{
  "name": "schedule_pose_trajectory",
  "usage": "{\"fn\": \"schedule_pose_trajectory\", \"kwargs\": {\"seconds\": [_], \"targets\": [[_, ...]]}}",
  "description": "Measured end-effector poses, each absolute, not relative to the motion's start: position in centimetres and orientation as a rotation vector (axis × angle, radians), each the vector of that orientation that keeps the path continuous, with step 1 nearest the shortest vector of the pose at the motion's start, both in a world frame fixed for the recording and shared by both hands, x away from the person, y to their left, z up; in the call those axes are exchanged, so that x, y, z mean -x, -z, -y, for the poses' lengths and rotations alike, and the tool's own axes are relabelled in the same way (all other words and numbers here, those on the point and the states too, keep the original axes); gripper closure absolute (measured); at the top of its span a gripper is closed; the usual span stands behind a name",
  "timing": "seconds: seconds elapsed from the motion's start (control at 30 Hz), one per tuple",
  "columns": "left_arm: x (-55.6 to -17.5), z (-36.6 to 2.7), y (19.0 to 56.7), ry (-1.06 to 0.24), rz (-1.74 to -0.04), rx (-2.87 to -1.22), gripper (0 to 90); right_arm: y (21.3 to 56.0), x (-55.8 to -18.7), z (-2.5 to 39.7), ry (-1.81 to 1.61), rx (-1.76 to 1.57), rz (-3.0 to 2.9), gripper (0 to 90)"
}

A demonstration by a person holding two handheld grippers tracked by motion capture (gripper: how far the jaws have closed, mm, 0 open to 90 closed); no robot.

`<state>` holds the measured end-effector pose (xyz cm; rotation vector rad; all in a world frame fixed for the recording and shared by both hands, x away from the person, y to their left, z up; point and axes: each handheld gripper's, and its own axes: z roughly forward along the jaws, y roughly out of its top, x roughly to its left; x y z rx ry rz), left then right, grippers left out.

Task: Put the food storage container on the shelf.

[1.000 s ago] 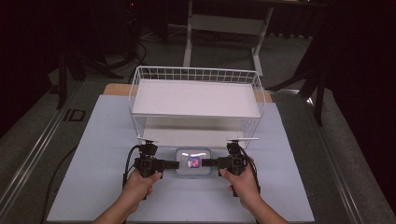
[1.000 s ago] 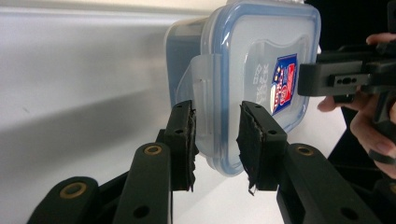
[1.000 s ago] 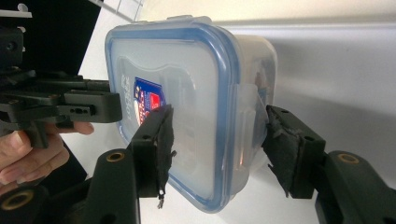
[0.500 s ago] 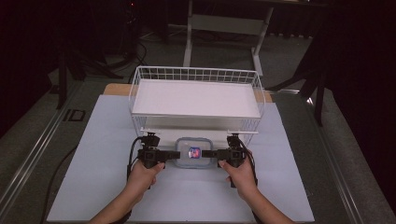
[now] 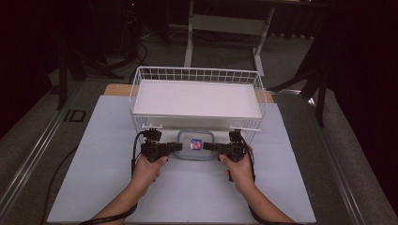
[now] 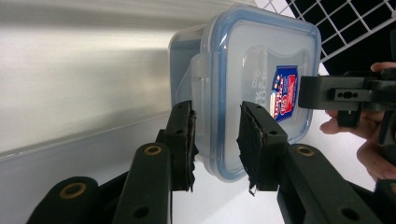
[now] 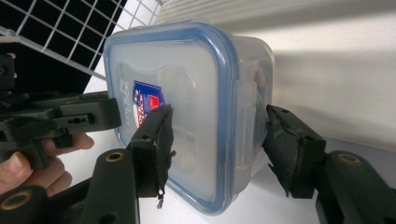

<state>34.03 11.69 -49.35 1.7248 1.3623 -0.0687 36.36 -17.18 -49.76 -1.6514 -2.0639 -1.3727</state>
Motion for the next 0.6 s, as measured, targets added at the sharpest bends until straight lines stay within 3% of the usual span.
{"fn": "schedule_pose_trajectory", "kwargs": {"seconds": [0.6], "targets": [[-35.8,-11.5,50.6,0.031,-1.327,-1.686,66.6,50.8,-37.5,17.2,1.390,1.727,2.027,42.6]]}}
